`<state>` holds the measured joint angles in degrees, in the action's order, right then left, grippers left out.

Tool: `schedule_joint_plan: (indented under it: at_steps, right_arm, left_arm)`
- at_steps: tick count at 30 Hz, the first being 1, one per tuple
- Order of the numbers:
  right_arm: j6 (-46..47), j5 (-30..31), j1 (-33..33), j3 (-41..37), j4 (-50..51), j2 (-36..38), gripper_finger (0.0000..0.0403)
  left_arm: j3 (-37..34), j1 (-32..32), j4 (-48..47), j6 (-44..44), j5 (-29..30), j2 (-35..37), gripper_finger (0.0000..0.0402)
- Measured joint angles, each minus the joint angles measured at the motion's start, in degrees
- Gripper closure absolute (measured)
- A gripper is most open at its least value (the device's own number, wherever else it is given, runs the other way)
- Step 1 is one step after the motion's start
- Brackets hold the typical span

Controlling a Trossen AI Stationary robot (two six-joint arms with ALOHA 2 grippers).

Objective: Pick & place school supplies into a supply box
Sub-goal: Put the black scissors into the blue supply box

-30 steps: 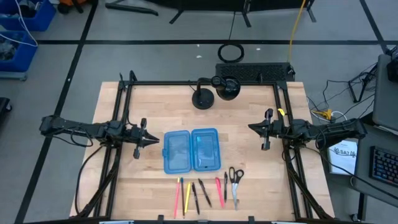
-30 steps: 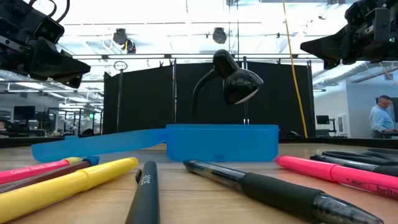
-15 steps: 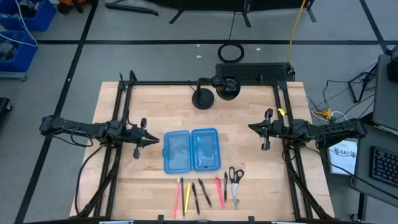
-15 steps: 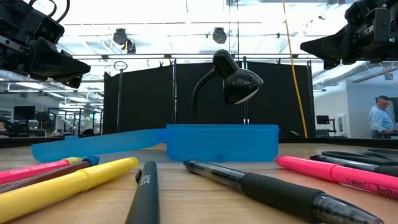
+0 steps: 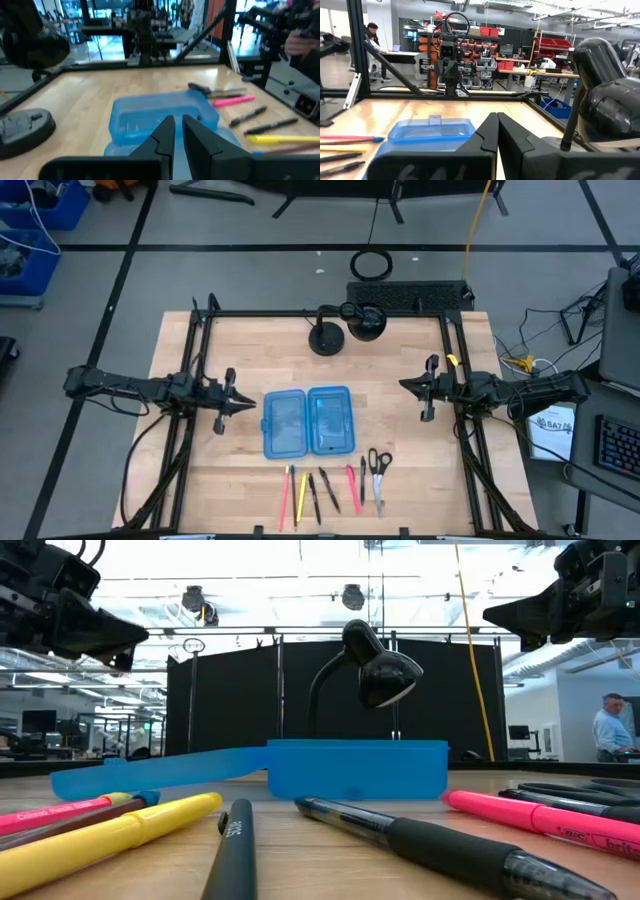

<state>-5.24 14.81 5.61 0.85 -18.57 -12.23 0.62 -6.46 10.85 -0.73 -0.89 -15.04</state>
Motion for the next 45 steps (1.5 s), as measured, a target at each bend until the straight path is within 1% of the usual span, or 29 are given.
schedule_joint_plan:
  at_steps: [4,8,11,14,16,18,19,21,23,26,29,31,32,36,37,39,42,45]
  right_arm:
    - [1.8,-0.04,0.0,0.01,0.02,0.0,0.0403]
    - [-2.12,0.32,0.0,0.01,-1.58,-0.02,0.0403]
    - [-2.41,2.82,0.01,0.01,-7.01,-0.06,0.0403]
    - [-0.82,2.68,0.13,0.58,-15.46,-0.59,0.0403]
    - [-0.81,0.5,0.41,2.68,-16.3,-1.62,0.0403]
    - [-0.6,0.26,1.57,5.44,-11.95,-3.84,0.0403]
    - [-0.29,0.98,2.39,8.08,-10.64,-5.66,0.0403]
    - [0.13,4.64,4.53,13.81,-7.96,-9.98,0.0403]
    - [1.13,9.15,7.14,21.02,-2.16,-16.09,0.0403]
    - [6.04,16.75,11.21,34.4,13.67,-26.9,0.0403]
    - [14.77,23.65,14.96,49.89,32.05,-38.78,0.0403]
    - [21.65,25.97,16.95,60.1,43.5,-47.02,0.0403]
    - [25.15,26.06,17.73,64.79,48.69,-50.99,0.0403]
    - [41.01,24.02,20.23,81.21,65.42,-64.45,0.0403]
    - [45.17,22.27,20.71,84.59,69.08,-67.13,0.0403]
    - [53.79,16.95,21.52,90.12,75.53,-72.27,0.0403]
    - [65.15,10.34,23.03,94.33,81.13,-78.75,0.0403]
    - [77.08,6.43,24.22,94.7,84.89,-83.56,0.0403]
  left_arm:
    - [-0.02,0.0,2.82,-1.05,0.06,-0.04,0.036]
    - [0.02,0.0,7.16,-1.2,1.26,0.0,0.036]
    - [0.0,0.0,7.06,-2.75,1.46,-0.03,0.036]
    - [0.0,0.0,7.65,-9.65,2.01,-0.03,0.036]
    - [0.0,0.0,7.78,-14.1,2.79,-0.01,0.036]
    - [0.0,0.0,7.02,-17.03,3.7,-0.01,0.036]
    - [0.0,0.0,6.84,-18.18,4.14,-0.03,0.036]
    - [0.0,0.0,7.13,-19.95,5.25,-0.01,0.036]
    - [0.0,0.0,7.7,-21.9,6.5,-0.01,0.036]
    - [0.0,0.03,9.77,-25.0,7.48,-0.55,0.036]
    - [-0.02,0.07,12.88,-27.23,7.61,-1.08,0.036]
    - [-0.02,0.06,14.64,-28.47,8.05,-1.08,0.036]
    - [-0.02,0.07,15.0,-28.86,8.41,-1.08,0.036]
    - [-0.02,0.07,14.56,-29.17,10.09,-1.08,0.036]
    - [-0.02,0.07,14.44,-29.22,10.34,-1.08,0.036]
    - [-0.02,0.07,14.39,-29.75,10.51,-1.08,0.036]
    - [-0.02,0.07,15.63,-30.7,10.51,-1.08,0.036]
    - [-0.02,0.07,15.22,-29.59,10.51,-1.08,0.036]
